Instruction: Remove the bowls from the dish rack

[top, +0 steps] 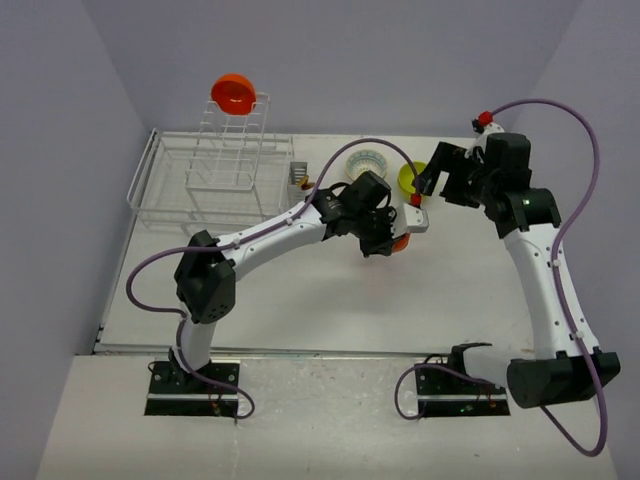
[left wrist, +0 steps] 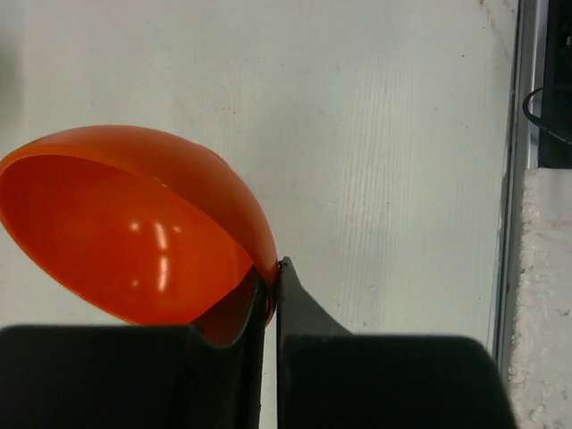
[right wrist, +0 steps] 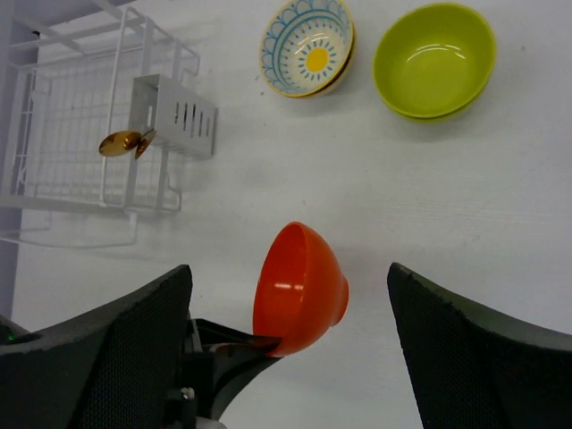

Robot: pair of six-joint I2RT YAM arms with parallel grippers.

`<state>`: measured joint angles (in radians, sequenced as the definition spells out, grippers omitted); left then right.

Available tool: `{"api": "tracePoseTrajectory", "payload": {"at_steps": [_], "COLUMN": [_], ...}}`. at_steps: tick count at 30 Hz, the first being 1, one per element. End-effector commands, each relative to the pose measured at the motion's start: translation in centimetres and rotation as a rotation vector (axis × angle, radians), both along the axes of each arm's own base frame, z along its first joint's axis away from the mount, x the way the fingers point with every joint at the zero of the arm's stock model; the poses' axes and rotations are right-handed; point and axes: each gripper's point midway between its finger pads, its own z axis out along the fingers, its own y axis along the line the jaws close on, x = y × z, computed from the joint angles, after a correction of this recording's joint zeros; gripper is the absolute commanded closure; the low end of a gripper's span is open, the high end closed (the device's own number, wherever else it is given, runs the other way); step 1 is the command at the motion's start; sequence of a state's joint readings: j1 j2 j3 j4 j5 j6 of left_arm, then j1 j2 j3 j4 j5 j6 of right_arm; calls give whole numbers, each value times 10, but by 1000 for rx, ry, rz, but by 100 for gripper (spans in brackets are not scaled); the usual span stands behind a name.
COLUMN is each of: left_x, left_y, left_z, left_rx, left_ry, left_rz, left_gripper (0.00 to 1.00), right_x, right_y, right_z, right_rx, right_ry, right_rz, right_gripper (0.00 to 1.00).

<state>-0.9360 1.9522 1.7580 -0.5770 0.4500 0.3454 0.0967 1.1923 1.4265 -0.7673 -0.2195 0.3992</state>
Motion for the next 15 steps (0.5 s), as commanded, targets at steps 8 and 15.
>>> {"api": "tracePoseTrajectory", "payload": {"at_steps": [8, 15], "left_x": [-10, -16], "left_y": [-4, -1], "left_z": [39, 48], "left_rx": [-3, -35], "left_ry": [-131, -145], "left_rz": [-107, -136], "left_gripper": [100, 100], "right_x": [-1, 1], "right_y": [14, 26], "right_z": [-62, -69], "right_rx": [-120, -54], "right_ry": [186, 187], "right_rz": [62, 95], "right_gripper": [15, 15]}}
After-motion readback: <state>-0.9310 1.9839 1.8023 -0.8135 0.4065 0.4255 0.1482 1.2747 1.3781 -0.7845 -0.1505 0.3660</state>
